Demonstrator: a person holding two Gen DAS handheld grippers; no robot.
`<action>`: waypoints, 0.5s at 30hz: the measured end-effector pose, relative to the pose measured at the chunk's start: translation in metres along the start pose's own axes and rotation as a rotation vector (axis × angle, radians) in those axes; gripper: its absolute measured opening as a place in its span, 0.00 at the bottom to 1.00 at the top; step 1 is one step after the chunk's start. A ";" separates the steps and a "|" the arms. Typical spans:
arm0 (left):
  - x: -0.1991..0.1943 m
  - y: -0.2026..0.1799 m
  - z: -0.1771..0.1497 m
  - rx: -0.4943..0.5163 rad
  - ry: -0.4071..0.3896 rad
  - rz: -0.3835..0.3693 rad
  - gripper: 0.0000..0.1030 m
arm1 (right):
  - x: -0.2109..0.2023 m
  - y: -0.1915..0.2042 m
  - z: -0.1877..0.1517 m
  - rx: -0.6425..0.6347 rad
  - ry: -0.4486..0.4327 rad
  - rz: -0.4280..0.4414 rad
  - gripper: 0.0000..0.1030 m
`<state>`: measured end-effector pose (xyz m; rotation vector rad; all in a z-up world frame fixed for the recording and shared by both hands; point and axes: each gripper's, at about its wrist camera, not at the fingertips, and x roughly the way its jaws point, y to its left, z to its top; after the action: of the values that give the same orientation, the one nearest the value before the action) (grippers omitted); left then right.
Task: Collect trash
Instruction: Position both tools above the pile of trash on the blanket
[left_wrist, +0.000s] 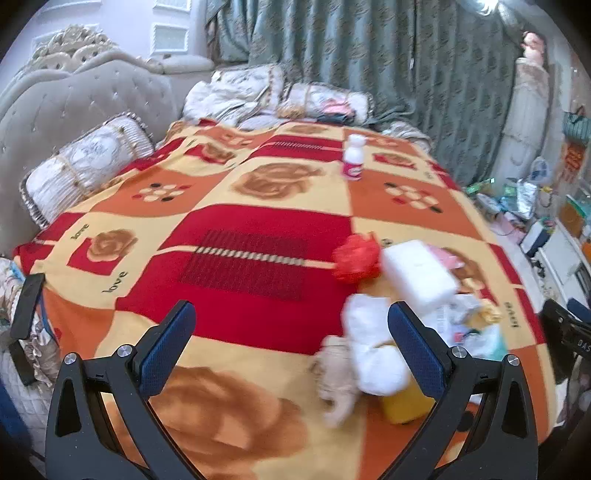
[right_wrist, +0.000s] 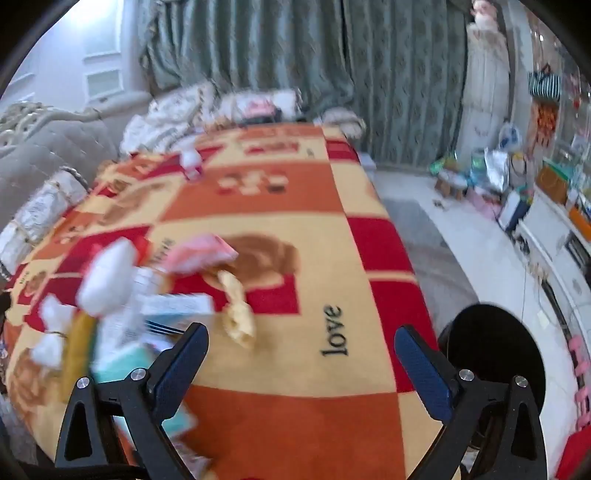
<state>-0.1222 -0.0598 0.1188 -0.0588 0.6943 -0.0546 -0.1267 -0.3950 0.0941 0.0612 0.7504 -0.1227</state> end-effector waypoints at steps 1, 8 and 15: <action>-0.006 -0.008 -0.001 0.009 -0.017 -0.005 1.00 | -0.005 0.004 0.002 -0.003 -0.015 0.004 0.98; -0.033 -0.041 -0.001 0.040 -0.089 -0.040 1.00 | -0.053 0.032 0.008 -0.047 -0.139 0.022 0.98; -0.043 -0.054 0.000 0.043 -0.125 -0.047 1.00 | -0.071 0.042 0.014 -0.030 -0.189 0.053 0.98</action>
<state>-0.1566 -0.1110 0.1505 -0.0372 0.5665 -0.1096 -0.1630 -0.3489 0.1534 0.0404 0.5617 -0.0652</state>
